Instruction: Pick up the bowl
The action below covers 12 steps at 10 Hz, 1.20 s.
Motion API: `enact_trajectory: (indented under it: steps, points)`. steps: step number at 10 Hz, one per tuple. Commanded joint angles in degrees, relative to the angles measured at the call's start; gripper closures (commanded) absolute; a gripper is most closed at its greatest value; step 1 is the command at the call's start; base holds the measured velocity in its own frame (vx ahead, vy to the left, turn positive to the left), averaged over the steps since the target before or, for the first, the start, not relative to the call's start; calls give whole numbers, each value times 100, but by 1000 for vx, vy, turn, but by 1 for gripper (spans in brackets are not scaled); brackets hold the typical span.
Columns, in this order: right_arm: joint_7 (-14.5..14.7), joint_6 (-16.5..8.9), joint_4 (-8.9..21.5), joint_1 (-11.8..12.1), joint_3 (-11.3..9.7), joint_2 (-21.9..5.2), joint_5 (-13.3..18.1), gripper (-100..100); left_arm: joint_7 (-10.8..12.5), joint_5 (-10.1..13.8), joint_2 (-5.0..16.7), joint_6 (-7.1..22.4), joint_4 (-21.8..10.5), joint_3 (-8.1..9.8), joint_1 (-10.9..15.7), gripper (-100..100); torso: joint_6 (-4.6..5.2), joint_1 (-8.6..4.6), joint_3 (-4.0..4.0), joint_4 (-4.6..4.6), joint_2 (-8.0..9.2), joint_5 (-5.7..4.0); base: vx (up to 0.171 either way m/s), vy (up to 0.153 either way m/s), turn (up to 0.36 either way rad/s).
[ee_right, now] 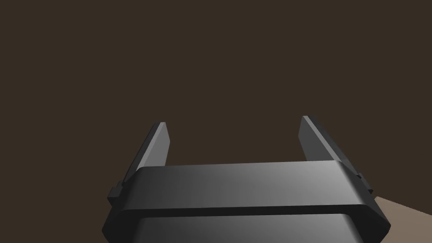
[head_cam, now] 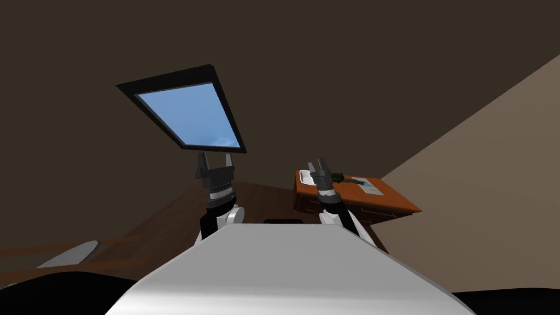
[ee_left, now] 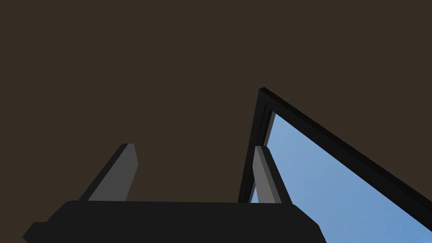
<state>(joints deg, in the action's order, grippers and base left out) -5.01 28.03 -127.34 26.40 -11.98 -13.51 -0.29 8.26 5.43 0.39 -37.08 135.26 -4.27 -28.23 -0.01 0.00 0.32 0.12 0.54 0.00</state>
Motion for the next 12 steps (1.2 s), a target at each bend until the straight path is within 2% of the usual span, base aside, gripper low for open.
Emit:
enact_trajectory:
  steps: [1, 4, 5, 7, 8, 10, 12]
  points:
    - [129, -187, 151, -4, -205, -280, 144, -100, 0, 0, 0, 0, 0, 0, 0, 0, 0, 0, 0, 0, 0, 0, -123, -6, 136]
    - [421, -636, 570, -74, -613, -765, 496, -100, 0, 0, 0, 0, 0, 0, -1, 0, 0, -4, -9, -3, -16, -1, -94, -2, 195]
    - [421, -636, 596, -74, -613, -806, 496, -100, 0, 0, 0, 0, 0, 0, -1, 0, -1, -3, -13, -5, -24, -1, -53, -1, 80]
    - [649, -936, 969, -128, -899, -1165, 773, -100, 0, 0, 0, 0, 0, 0, -1, 0, 0, -7, -20, -7, -35, -2, -52, -5, 204]
    - [649, -987, 969, -128, -899, -1165, 773, -100, 0, 0, 0, 0, 0, 0, -1, 0, 1, -10, -20, -8, -36, -2, -40, -14, 99]
    - [896, -1334, 1339, -184, -1193, -1529, 1074, -100, 0, 0, 0, 0, 0, 0, -1, 0, 0, -9, -24, -9, -42, -2, -38, -8, 261]
    - [896, -1368, 1385, -184, -1193, -1538, 1074, -100, 0, 0, 0, 0, 0, 1, -2, 0, 4, -12, -25, -9, -45, -2, -19, -7, 39]
